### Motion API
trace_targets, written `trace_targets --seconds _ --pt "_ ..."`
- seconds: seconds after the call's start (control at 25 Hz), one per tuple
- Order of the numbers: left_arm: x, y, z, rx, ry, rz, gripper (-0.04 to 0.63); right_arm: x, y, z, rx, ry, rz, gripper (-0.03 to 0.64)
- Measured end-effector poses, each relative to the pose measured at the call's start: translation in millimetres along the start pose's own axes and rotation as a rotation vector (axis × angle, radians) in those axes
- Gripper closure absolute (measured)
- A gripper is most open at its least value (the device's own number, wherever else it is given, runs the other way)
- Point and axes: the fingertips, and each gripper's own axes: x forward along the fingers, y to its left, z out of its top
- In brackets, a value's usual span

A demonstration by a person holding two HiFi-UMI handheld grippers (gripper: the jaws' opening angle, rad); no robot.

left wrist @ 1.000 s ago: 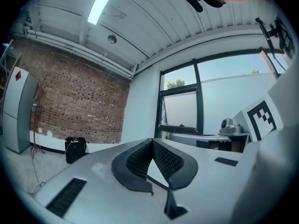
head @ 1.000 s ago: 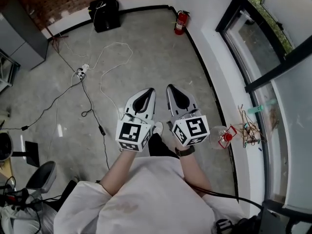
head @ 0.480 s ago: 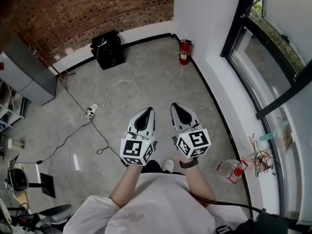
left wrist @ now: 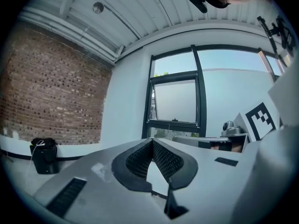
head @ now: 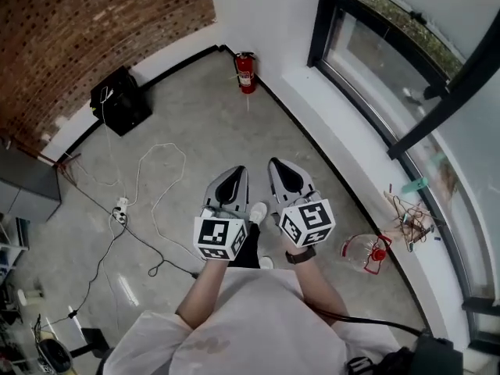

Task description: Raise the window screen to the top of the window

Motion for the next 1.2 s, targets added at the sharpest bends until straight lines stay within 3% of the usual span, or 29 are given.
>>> trace_targets --seconds 0.24,0.44,0.72,1.0,1.2 --pt "135.2 0.7 24.1 -0.012 -0.015 -0.151 0.595 50.8 -113.8 37.3 -0.012 -0.008 -0.157 0.615" --pt "228.5 12.8 50.0 -0.012 -0.051 -0.254 0.595 102.8 -175.1 65.0 -0.06 -0.017 -0.239 0.615" --pt "341.7 21.5 43.3 -0.058 0.001 -0.396 0.594 152.3 -250.1 80.1 -0.09 0.003 -0.36 0.615" --pt "443.6 -42.5 26.7 -0.053 0.047 -0.543 0.595 139.9 -376.8 88.6 -0.035 -0.016 -0.512 0.615" --pt "536.4 -78.1 27.2 -0.018 0.03 -0.576 0.595 145.2 -486.7 99.0 0.0 -0.055 -0.56 0.615"
